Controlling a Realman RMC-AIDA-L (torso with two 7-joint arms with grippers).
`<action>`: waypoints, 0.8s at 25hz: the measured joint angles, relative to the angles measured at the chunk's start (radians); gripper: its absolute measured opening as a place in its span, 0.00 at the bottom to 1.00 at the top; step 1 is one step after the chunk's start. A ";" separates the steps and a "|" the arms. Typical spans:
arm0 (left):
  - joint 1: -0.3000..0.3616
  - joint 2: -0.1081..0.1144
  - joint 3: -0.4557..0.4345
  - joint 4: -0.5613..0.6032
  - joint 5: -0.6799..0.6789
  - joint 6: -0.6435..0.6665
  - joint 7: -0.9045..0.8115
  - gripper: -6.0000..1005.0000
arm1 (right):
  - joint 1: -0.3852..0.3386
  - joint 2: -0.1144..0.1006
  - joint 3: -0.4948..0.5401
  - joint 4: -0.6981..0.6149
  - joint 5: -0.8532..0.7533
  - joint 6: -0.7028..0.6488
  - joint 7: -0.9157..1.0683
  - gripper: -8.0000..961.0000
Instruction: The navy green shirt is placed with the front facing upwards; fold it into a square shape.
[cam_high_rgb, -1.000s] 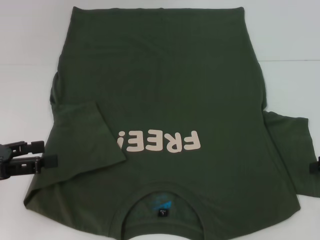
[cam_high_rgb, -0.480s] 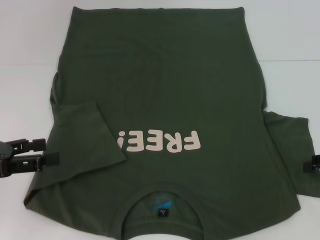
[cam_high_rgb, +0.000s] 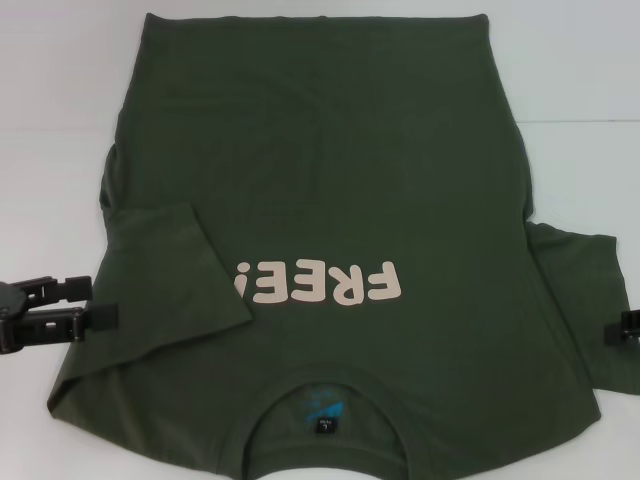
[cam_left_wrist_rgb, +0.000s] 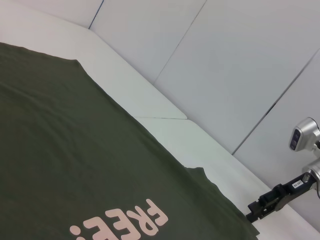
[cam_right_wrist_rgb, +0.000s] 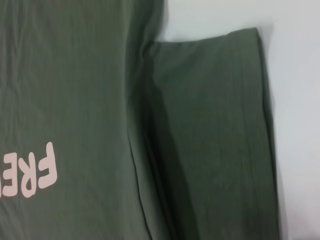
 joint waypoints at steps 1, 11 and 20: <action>0.000 0.000 0.000 0.000 0.000 0.000 0.000 0.96 | 0.000 0.000 0.000 0.000 0.000 0.000 0.000 0.89; -0.001 0.000 -0.002 0.000 0.000 0.002 0.000 0.96 | 0.000 0.008 -0.001 0.000 0.000 0.001 -0.003 0.89; -0.002 0.000 -0.001 0.000 -0.001 0.002 0.000 0.96 | 0.001 0.009 0.011 0.014 0.019 0.004 -0.003 0.89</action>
